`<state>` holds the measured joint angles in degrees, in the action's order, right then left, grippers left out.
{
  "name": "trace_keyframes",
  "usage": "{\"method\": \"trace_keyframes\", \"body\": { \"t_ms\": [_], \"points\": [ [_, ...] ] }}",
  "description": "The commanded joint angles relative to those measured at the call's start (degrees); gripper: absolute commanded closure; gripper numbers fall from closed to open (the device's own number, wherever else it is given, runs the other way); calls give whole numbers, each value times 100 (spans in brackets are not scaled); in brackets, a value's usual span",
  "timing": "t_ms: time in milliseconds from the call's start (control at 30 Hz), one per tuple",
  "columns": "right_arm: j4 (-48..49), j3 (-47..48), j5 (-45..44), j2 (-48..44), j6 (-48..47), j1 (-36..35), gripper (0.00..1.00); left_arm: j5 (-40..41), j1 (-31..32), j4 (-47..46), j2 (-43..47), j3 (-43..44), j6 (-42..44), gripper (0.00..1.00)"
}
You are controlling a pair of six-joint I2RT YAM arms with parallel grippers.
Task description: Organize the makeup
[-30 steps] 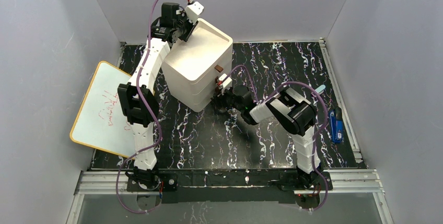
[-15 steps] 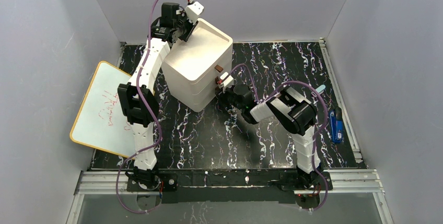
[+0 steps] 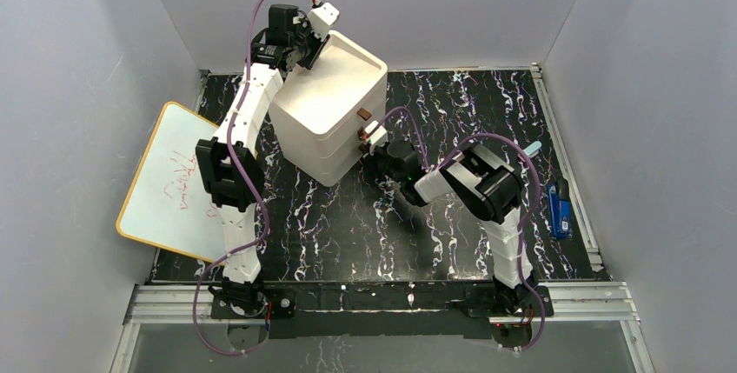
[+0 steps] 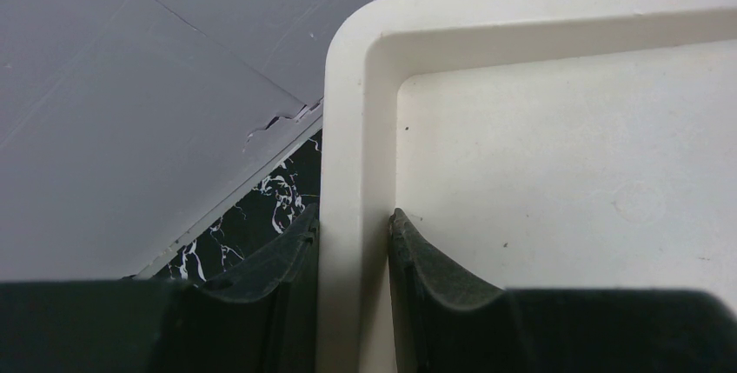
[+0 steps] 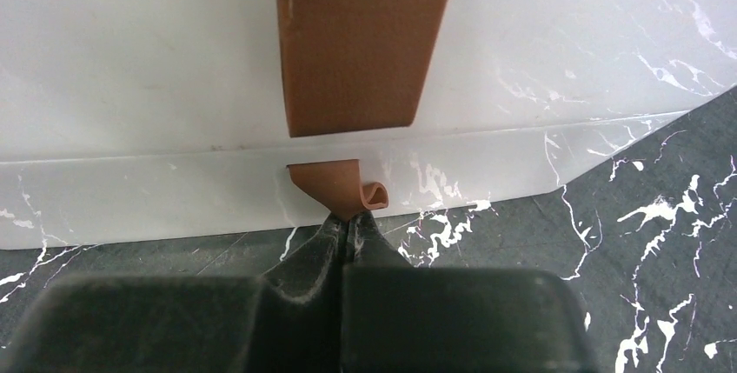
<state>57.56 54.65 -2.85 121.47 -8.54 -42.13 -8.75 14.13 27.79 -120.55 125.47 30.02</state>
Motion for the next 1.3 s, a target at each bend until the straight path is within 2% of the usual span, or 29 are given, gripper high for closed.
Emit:
{"method": "trace_keyframes", "body": {
  "t_ms": [0, 233, 500, 967, 1267],
  "points": [
    [629, 283, -249, -67, -125, 43, 99, 54, 380, 1169, -496, -386, 259, 100],
    [804, -275, -481, -440, -78, 47, 99, 62, 382, 1176, -513, -384, 259, 100],
    [788, -1273, -842, -1361, -26, 46, 99, 57, 388, 1174, -513, -380, 259, 100],
    [-423, -2739, -1714, -3239, 72, 47, 99, 36, 384, 1168, -513, -359, 251, 100],
    [-1482, -2710, -2318, -3697, 383, 47, 99, 34, 388, 1183, -495, -353, 250, 100]
  ]
}}
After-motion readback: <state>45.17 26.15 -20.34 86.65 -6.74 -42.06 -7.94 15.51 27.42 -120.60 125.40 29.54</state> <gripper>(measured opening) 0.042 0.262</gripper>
